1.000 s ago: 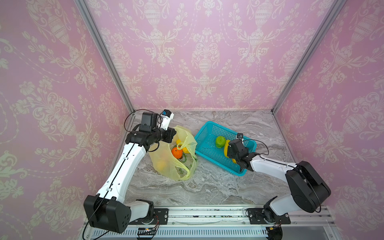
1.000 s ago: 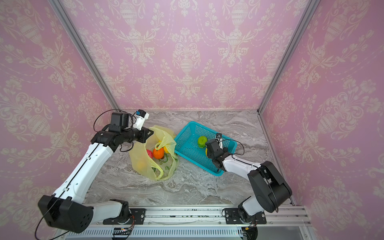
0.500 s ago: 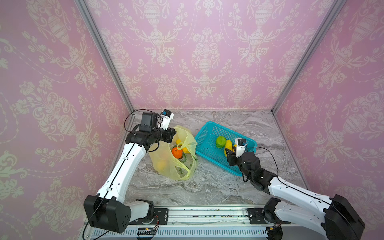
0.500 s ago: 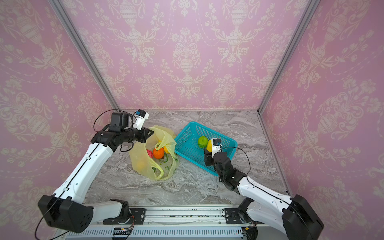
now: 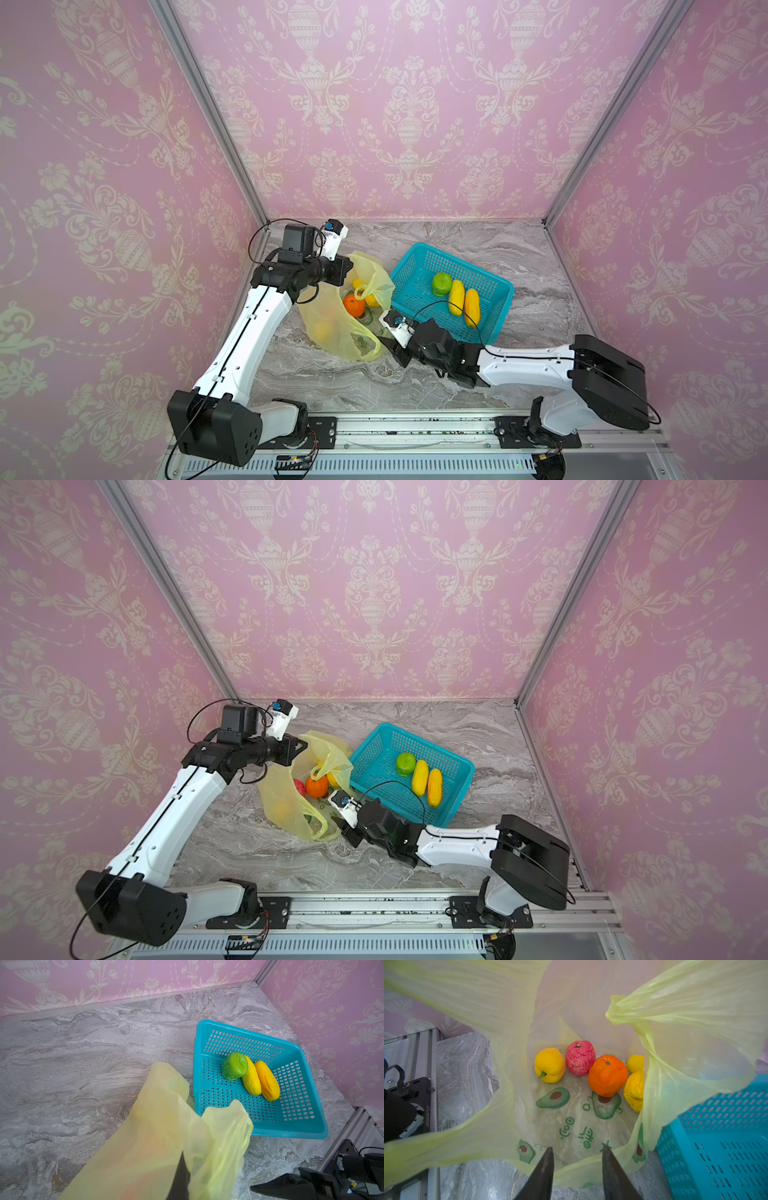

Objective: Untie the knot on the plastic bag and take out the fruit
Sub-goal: 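Move the open right gripper back into the bag mouth, then lower the right gripper into the bag and grasp the orange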

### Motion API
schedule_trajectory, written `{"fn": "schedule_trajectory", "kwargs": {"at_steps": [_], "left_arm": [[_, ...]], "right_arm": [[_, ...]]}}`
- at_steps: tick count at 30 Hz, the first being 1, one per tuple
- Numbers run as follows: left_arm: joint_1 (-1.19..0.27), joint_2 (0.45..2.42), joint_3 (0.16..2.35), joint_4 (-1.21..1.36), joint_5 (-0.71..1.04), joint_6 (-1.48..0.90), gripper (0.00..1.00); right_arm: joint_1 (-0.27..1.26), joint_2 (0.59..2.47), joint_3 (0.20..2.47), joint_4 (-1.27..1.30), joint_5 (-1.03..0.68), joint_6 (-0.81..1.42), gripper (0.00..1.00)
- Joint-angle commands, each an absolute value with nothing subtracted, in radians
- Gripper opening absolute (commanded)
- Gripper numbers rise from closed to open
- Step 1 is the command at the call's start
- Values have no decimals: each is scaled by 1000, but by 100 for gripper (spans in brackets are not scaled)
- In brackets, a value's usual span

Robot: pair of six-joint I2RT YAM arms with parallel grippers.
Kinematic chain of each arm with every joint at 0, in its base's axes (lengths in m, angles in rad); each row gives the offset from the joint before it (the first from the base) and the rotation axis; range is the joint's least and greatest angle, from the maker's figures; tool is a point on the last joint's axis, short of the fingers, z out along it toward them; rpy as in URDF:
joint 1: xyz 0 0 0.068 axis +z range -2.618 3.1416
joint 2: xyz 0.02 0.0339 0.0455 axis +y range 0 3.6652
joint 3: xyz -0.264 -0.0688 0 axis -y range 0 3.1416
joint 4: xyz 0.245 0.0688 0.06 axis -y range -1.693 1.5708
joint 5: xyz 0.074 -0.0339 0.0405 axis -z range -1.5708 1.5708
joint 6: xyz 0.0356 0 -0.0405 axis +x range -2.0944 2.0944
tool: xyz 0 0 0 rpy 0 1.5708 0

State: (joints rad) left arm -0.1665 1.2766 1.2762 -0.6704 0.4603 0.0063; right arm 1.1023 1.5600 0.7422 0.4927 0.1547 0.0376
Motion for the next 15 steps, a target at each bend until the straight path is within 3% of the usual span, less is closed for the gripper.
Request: {"fn": "schedule_trajectory", "kwargs": {"at_steps": [1,7,15], "left_arm": [[-160,1247,1281,-675,486,-8,0],[-160,1248,1281,-673,492,-10,0],[-160,1244,1281,-670,499,-12,0]], "right_arm": [[1102,1632,819,476,125,56,37],[1104,1770,963,425,129,105,38],[1109,1953,1123,407,146,196,51]]}}
